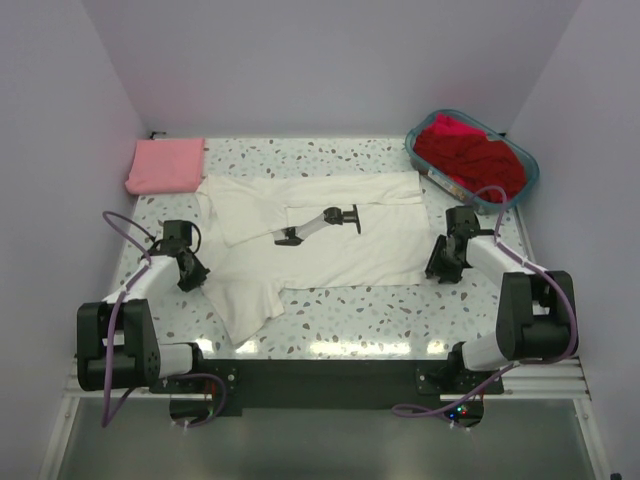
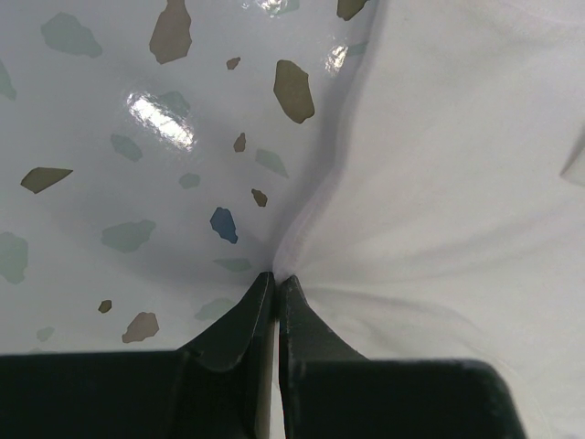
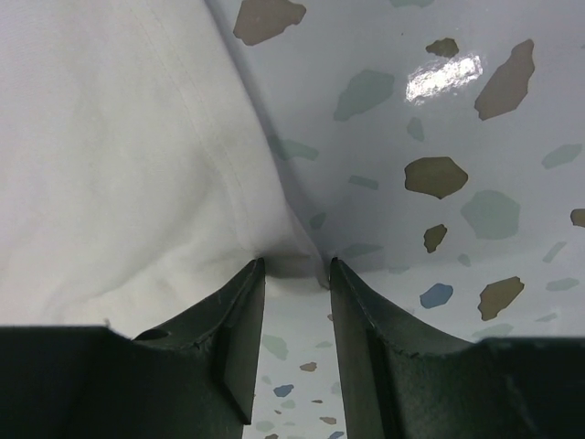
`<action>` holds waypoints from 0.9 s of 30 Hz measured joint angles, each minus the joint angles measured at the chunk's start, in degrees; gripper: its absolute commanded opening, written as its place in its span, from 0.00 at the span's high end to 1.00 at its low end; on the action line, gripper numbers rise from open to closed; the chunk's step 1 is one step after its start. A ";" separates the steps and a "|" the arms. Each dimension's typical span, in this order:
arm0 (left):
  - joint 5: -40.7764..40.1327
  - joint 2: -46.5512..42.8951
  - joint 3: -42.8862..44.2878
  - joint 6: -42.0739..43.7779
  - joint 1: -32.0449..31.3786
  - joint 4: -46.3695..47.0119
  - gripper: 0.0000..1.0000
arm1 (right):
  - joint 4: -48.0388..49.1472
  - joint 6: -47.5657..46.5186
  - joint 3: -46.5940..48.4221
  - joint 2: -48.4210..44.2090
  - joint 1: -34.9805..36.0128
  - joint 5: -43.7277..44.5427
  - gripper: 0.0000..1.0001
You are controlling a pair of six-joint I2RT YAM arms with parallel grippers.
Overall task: Fold and stack the t-shirts
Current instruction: Fold the tshirt
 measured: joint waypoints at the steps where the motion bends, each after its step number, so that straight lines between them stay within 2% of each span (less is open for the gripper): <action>1: 0.00 0.00 0.02 0.00 0.00 0.00 1.00 | -0.07 0.00 0.00 0.02 0.00 0.00 0.64; 3: 0.00 0.00 0.02 0.02 0.00 -0.02 1.00 | -0.17 -0.11 -0.04 0.02 0.00 0.00 0.76; 4: 0.00 0.00 0.02 0.02 0.00 -0.02 1.00 | -0.28 -0.09 -0.11 0.02 0.00 -0.02 0.88; 5: 0.00 0.00 0.00 0.02 0.00 -0.02 1.00 | -0.35 -0.22 -0.20 0.00 0.00 0.02 0.95; 6: 0.00 0.00 0.02 0.02 0.00 -0.02 1.00 | -0.42 -0.04 -0.24 0.00 -0.02 0.02 1.00; 17: -0.81 0.26 2.89 -0.07 0.00 -4.59 1.00 | -6.47 -0.83 0.15 -2.62 -0.20 2.95 1.00; 27: -1.07 2.51 13.03 0.42 -0.02 -8.68 1.00 | -12.52 -3.28 12.72 -1.73 -0.57 2.84 1.00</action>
